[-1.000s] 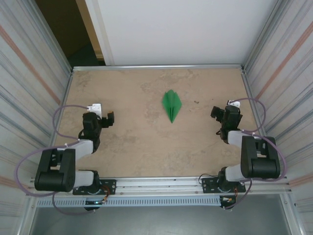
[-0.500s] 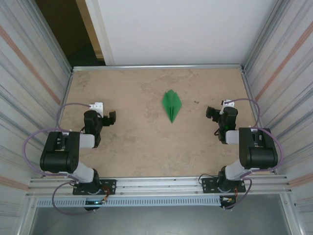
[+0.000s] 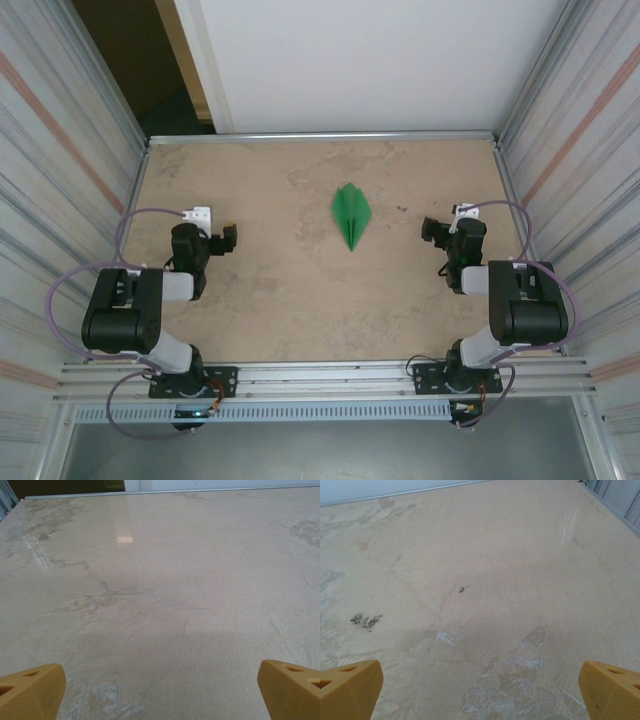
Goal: Fold a paper plane with a square sheet of paper (pick it up from the middle)
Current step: Reset both arms
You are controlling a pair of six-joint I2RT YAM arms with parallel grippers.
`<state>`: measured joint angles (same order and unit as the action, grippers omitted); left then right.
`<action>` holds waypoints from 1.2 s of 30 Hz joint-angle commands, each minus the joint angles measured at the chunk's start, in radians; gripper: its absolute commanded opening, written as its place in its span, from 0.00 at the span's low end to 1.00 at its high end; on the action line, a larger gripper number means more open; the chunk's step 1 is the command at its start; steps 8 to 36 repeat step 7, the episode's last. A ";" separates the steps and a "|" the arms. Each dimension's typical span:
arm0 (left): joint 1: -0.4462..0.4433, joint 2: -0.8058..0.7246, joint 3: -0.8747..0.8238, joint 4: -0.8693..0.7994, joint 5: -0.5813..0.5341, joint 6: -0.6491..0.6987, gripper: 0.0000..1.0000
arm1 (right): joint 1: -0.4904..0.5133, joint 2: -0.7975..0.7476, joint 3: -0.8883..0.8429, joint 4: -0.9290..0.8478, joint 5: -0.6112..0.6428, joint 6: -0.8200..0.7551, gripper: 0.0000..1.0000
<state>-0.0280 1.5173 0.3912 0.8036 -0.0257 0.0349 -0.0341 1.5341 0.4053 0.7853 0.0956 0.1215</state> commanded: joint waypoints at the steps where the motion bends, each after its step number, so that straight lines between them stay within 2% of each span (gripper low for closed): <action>1: -0.002 0.003 0.028 -0.022 0.008 0.029 0.99 | 0.003 0.008 -0.004 0.028 -0.010 -0.015 0.99; 6: 0.011 0.001 0.029 -0.024 0.039 0.025 0.99 | 0.003 0.006 -0.007 0.028 -0.011 -0.015 0.99; 36: 0.011 -0.002 0.026 -0.022 0.040 0.027 0.99 | 0.003 0.003 -0.009 0.031 -0.012 -0.015 0.99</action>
